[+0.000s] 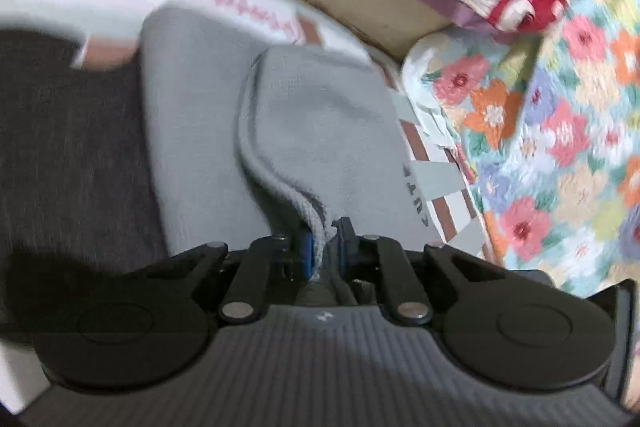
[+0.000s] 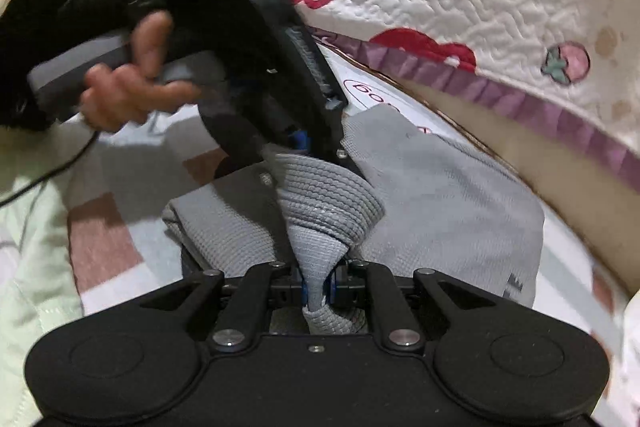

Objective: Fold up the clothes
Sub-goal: 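Fold the held edge over the shirt with the right gripper while the left gripper pinches the fold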

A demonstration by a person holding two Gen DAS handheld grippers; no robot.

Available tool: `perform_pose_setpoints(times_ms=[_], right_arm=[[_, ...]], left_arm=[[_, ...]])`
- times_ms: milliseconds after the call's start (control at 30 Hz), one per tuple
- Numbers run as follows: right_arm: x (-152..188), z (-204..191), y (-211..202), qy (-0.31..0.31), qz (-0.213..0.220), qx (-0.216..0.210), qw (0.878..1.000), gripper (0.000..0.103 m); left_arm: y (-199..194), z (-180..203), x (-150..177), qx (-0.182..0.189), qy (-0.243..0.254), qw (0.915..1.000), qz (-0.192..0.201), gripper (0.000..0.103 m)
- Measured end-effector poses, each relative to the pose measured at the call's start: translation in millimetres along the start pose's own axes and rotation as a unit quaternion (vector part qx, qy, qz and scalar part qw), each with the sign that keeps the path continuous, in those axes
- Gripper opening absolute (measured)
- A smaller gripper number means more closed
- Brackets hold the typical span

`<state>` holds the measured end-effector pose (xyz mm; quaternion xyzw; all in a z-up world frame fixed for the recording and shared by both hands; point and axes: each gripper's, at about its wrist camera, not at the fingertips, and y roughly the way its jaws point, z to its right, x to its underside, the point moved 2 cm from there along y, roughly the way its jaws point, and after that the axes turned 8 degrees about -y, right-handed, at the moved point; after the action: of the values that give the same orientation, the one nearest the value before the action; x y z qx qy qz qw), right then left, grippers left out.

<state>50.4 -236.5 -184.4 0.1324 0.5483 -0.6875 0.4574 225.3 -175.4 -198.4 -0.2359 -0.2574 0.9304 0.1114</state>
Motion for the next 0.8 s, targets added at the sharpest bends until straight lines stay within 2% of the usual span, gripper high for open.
perform_pose_setpoints(times_ms=[100,133,200,300,433,533,600,700,767,800], right_arm=[[-3.5,-5.9,-3.5,-0.023,0.005,0.014,1.0,0.016],[-3.9,-5.8,-4.7,-0.015,0.007,0.014,1.0,0.025],[-2.9,-6.0,-3.4,0.0,-0.001,0.004,1.0,0.04],[-2.1,-4.4,0.1,0.032,-0.019,-0.015,0.999,0.04],[-10.0,-3.6,-4.9,0.069,-0.015,-0.022,0.997,0.042],[-20.2,-7.3,-4.5,0.063,-0.01,-0.021,0.998,0.044],[-23.9,-10.6,-3.3,0.064,-0.011,-0.02,0.998,0.049],[-24.1,-20.0,-3.0,0.05,-0.006,-0.036,0.998,0.049],[-22.0,-30.0,-0.2,0.021,-0.017,-0.047,0.999,0.043],[-20.0,-34.0,3.3,0.01,-0.032,-0.057,0.998,0.035]], left_arm=[[-29.0,28.3,3.5,0.005,0.058,0.9974,0.042,0.011],[-32.1,29.7,5.6,-0.006,0.065,0.997,0.043,0.011],[-25.7,12.4,8.7,-0.018,0.031,0.9991,0.021,0.011],[-14.1,-11.6,14.6,-0.033,-0.01,0.9994,-0.009,0.011],[-14.6,-9.1,14.6,-0.026,0.004,0.9996,-0.009,0.011],[-17.6,-13.8,11.4,-0.013,-0.012,0.9998,-0.006,0.011],[-18.5,-15.9,11.6,-0.02,-0.011,0.9997,-0.006,0.011],[-16.0,-14.0,10.6,-0.03,-0.008,0.9995,-0.002,0.011],[-15.1,-15.1,10.3,-0.034,-0.009,0.9994,-0.002,0.011],[-14.7,-15.8,10.1,-0.037,-0.009,0.9993,-0.002,0.011]])
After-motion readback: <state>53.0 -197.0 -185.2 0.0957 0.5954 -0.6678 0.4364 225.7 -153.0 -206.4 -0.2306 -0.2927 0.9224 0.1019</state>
